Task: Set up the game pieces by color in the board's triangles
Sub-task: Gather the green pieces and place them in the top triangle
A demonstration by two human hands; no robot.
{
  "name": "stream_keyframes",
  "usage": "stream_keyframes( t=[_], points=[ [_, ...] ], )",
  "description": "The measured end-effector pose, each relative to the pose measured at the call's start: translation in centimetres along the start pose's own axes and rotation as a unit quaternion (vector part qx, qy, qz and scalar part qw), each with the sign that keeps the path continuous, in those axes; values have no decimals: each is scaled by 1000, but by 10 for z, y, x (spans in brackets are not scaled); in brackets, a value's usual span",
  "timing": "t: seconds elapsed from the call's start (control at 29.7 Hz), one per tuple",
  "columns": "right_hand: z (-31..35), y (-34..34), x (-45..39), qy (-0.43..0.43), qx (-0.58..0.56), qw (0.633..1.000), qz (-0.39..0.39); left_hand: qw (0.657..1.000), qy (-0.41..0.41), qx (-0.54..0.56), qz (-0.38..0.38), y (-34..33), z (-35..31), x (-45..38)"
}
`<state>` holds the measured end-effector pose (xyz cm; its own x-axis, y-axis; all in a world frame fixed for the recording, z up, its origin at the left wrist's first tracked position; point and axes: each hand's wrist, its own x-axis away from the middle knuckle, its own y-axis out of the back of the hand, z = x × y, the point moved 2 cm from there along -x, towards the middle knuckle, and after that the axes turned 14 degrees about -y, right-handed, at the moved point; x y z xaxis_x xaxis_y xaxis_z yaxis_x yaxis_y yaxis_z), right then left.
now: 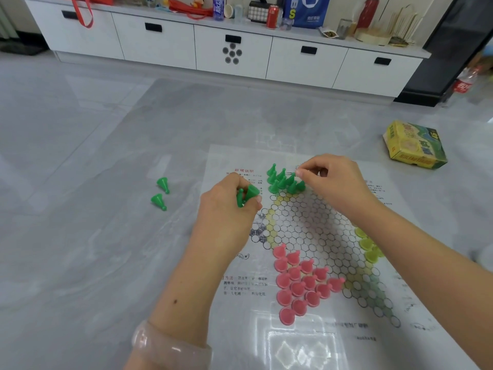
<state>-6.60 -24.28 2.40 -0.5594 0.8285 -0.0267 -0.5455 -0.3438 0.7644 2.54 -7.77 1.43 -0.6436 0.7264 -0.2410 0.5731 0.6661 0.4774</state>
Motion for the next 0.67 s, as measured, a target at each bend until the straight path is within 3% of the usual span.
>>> stream_keyframes(
  t=[0.07, 0.27, 0.54, 0.67],
  points=[
    [12, 4, 7, 9, -41, 999, 31, 1000, -9, -9, 13, 0, -2, 1],
    [40, -6, 35, 64, -38, 968, 241, 998, -36, -19, 46, -2, -5, 2],
    [37, -19, 43, 51, -82, 964, 248, 999, -13, -27, 21, -2, 5, 2],
    [31, -12, 45, 31, -80, 973, 215, 993, 26, -106, -34, 21, 26, -4]
  ],
)
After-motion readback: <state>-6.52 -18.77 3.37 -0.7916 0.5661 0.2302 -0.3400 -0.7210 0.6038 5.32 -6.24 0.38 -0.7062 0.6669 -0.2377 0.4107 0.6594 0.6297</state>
